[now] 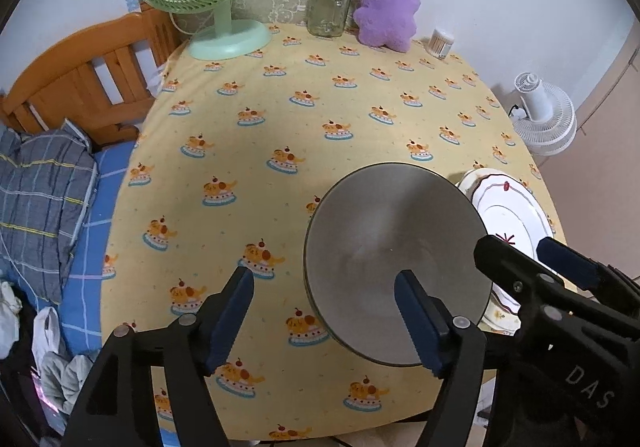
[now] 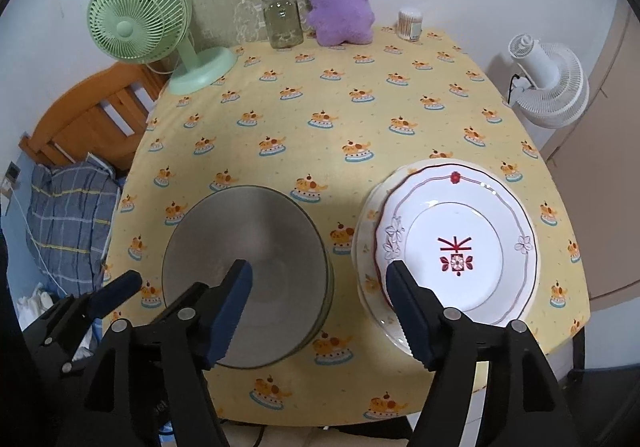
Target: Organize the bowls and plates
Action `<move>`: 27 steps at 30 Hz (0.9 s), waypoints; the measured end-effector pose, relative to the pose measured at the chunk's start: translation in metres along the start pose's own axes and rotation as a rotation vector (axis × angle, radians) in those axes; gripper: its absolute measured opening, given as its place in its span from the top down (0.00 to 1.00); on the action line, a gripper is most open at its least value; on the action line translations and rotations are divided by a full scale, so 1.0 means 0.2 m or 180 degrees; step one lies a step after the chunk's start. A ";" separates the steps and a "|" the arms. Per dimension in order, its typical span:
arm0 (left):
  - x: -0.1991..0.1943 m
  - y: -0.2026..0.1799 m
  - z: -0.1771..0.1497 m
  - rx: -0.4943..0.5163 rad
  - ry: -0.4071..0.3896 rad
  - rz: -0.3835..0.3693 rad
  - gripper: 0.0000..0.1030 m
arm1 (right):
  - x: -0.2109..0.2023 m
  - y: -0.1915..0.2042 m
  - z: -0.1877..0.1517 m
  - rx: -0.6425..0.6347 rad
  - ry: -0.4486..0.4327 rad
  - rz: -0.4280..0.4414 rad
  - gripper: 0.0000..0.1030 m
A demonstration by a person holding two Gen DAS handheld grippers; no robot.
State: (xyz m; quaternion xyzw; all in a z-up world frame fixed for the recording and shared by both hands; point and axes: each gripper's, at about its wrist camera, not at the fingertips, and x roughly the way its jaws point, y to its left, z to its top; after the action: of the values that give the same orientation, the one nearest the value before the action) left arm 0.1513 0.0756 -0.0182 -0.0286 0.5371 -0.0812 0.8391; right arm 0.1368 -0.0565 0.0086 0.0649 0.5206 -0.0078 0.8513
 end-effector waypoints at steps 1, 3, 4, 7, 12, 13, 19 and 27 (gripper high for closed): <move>0.00 0.00 0.00 0.0008 -0.0018 -0.0020 0.24 | 0.00 -0.01 0.00 0.0004 -0.0028 0.0002 0.25; -0.01 0.00 -0.01 -0.0012 -0.0040 -0.0070 0.23 | 0.00 -0.02 -0.01 0.0023 -0.0070 0.0017 0.23; 0.00 0.00 -0.02 -0.0034 -0.0061 -0.0088 0.23 | 0.00 -0.03 -0.01 0.0027 -0.0072 0.0033 0.23; 0.02 0.01 -0.03 -0.0120 -0.0099 -0.0086 0.23 | 0.04 -0.05 0.00 0.0053 0.0002 0.0048 0.23; 0.07 0.01 -0.02 -0.0193 -0.0039 -0.0102 0.23 | 0.12 -0.07 0.02 0.0066 0.0117 0.0146 0.23; 0.08 0.01 -0.02 -0.0208 -0.0008 -0.0072 0.23 | 0.13 -0.07 0.02 0.0046 0.0144 0.0156 0.23; 0.16 -0.03 0.00 -0.0251 0.0118 0.0024 0.22 | 0.23 -0.11 0.05 -0.0020 0.0248 0.0329 0.23; 0.26 -0.06 0.03 -0.0326 0.0212 0.0180 0.24 | 0.36 -0.15 0.08 0.0044 0.0349 0.0606 0.23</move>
State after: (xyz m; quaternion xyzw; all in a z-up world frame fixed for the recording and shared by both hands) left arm 0.1769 0.0539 -0.0602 -0.0536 0.5688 -0.0307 0.8202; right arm 0.1822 -0.0844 -0.0508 0.1203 0.5578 0.0732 0.8179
